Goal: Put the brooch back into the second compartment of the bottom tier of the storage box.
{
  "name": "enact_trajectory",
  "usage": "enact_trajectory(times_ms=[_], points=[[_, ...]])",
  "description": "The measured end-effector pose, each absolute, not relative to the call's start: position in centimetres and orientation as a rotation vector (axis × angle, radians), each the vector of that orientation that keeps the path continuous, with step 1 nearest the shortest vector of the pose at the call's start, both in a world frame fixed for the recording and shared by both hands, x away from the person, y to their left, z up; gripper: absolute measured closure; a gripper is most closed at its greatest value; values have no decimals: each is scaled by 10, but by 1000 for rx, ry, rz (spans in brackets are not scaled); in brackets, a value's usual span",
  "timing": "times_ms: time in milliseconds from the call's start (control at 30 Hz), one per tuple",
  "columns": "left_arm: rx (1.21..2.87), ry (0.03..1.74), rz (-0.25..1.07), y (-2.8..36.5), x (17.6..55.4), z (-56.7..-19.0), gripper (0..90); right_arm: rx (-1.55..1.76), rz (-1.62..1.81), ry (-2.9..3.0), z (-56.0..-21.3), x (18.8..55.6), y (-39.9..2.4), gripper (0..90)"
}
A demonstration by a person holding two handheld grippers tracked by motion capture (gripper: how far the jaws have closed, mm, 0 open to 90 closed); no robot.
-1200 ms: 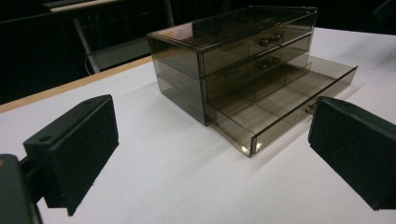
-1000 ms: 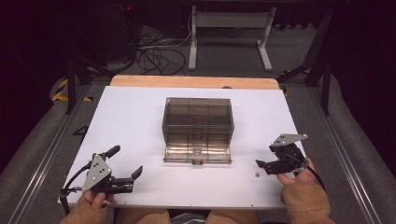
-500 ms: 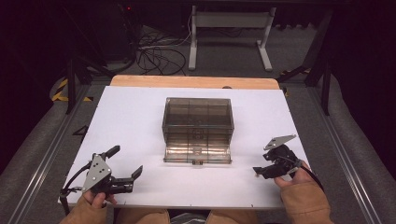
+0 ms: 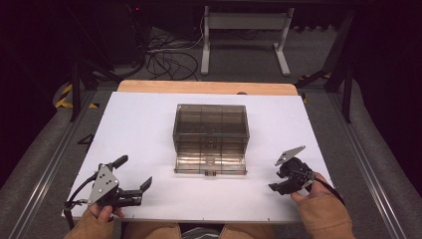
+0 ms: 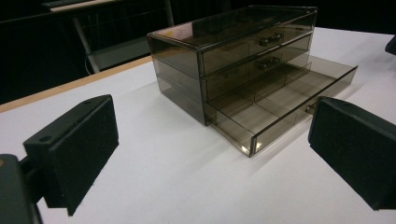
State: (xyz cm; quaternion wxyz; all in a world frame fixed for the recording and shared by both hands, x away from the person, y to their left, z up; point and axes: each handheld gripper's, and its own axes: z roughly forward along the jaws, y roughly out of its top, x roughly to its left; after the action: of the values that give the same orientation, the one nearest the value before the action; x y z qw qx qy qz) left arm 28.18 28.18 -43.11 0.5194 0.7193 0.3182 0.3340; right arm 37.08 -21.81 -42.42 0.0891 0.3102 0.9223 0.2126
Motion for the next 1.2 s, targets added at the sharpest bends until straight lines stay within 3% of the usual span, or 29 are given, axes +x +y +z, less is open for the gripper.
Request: enact_trajectory(times_ms=[567,733,1200], points=[[1726,765,798,281,282,-431,26,885,483,2820,-435,371,-206,659],[1727,765,791,281,282,-432,26,898,469,2798,-435,372,-205,770],[1726,764,792,281,282,-432,25,902,462,2795,-435,372,-204,788]])
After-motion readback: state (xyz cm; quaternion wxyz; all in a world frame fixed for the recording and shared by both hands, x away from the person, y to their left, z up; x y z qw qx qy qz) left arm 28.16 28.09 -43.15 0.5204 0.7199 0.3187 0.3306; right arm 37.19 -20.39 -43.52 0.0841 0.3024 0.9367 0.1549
